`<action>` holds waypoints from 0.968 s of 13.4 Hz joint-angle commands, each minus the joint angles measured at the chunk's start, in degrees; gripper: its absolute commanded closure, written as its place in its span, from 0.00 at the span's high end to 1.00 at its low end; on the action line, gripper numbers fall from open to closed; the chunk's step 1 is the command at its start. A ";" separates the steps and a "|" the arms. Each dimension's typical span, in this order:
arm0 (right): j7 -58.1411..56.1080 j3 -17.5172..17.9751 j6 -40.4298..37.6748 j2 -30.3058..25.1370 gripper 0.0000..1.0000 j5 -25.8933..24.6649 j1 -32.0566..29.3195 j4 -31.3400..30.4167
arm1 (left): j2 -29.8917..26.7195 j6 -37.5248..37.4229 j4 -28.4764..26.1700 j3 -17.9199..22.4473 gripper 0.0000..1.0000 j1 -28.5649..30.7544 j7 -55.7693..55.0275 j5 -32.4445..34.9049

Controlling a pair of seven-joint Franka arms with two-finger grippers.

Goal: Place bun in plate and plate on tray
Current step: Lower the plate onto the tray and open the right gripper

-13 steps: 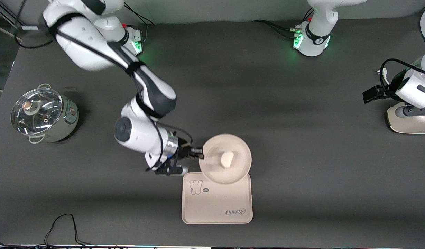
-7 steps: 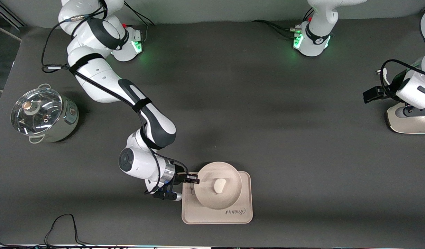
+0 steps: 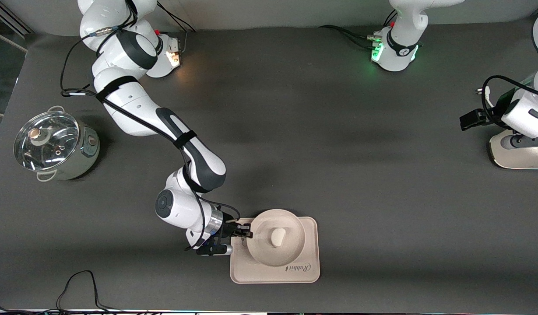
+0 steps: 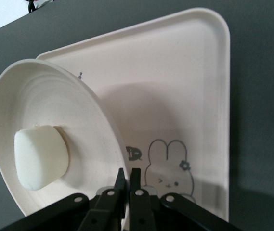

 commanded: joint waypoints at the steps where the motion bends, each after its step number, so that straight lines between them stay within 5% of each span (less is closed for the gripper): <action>1: -2.36 0.23 2.88 2.64 0.00 -0.65 0.54 3.27 | 0.27 -1.26 0.95 0.62 1.00 -0.68 -0.08 -0.41; 13: -5.70 0.40 1.32 2.21 0.00 -0.56 0.36 3.18 | 0.54 -1.26 1.04 0.62 1.00 -0.68 0.70 -0.33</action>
